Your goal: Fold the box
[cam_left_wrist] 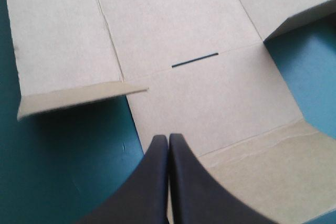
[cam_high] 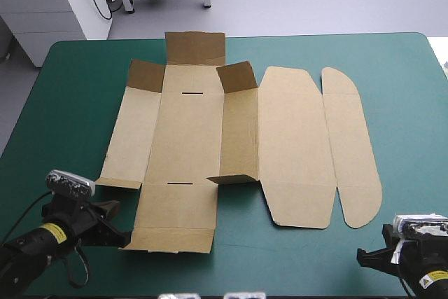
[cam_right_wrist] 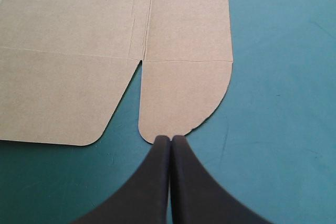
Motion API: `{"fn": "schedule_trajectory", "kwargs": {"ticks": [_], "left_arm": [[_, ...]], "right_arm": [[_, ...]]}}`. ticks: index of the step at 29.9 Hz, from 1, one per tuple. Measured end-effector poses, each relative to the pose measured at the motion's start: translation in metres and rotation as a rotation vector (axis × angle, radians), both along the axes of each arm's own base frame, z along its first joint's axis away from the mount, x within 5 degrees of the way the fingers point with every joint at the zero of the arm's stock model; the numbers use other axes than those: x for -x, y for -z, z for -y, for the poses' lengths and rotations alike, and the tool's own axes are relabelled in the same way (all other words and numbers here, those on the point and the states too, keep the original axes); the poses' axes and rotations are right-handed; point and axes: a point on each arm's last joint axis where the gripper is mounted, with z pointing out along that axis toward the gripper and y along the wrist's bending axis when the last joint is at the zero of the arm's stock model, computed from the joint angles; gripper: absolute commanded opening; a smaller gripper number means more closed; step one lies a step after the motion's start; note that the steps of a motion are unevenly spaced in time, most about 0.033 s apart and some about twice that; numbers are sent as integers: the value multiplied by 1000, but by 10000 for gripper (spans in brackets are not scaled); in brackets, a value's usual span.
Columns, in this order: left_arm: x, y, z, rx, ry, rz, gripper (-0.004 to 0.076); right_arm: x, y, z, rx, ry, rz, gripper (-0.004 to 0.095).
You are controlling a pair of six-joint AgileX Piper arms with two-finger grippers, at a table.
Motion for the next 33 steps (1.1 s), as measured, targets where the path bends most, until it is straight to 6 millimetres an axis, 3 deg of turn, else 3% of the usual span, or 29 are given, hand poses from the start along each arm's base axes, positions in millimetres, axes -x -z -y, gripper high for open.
{"fn": "schedule_trajectory", "kwargs": {"ticks": [7,13,17,22,25,29,33], "left_arm": [[-43,-27,14,-18,2,-54,-8],[-95,-28,30,-45,-10,-116,-8],[-133,-30,28,-36,-71,-153,-8],[-183,-29,1,33,-142,-205,-8],[-203,-27,-19,125,-157,-240,-8],[-221,-14,-49,218,-225,-289,-8],[-226,4,-83,244,-282,-363,-8]], "right_arm": [[0,0,0,0,0,0,-20],[0,0,0,0,0,0,-20],[0,0,0,0,0,0,-20],[0,0,0,0,0,-1,-20],[0,0,0,0,0,-1,-20],[0,0,0,0,0,-1,-20],[0,0,0,0,0,-1,-20]]}}
